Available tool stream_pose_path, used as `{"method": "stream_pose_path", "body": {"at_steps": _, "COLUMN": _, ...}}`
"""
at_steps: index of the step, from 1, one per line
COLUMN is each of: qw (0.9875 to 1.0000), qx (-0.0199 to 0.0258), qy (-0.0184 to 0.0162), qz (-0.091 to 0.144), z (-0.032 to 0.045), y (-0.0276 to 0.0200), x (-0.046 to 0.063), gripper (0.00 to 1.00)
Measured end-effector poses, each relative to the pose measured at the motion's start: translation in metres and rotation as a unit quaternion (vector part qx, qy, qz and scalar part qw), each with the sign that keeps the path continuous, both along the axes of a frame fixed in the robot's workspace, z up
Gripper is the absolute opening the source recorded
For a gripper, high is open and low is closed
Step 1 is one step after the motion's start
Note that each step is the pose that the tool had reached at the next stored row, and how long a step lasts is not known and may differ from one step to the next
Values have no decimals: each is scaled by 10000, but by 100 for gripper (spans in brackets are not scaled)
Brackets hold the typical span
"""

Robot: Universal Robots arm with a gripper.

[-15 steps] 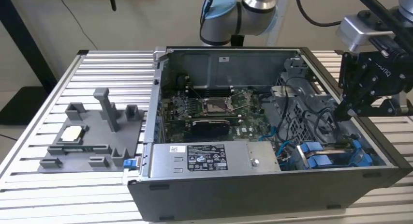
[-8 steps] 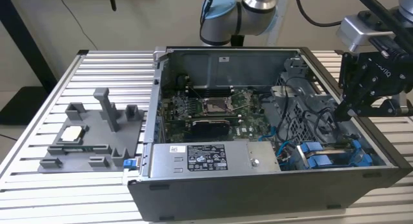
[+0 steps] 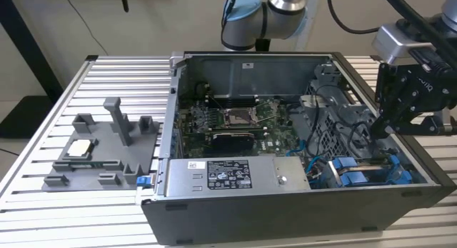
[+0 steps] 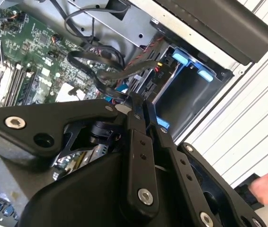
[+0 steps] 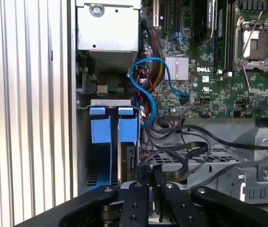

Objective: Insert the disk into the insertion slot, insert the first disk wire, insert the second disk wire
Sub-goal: 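Insert the second disk wire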

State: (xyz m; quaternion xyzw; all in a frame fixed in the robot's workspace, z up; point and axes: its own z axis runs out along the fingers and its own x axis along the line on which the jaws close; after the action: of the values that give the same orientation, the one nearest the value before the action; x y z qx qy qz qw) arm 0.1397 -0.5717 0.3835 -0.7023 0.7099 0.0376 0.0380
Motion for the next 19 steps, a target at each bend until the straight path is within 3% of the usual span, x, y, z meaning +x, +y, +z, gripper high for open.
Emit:
{"method": "stream_pose_path", "body": {"at_steps": 10, "qw": 10000, "qx": -4, "qy": 0, "qz": -1, "z": -107, "y": -61, "x": -10, "gripper": 16}}
{"method": "stream_pose_path", "body": {"at_steps": 19, "qw": 10000, "qx": -15, "qy": 0, "qz": 0, "z": -137, "y": -65, "x": -17, "gripper": 16}}
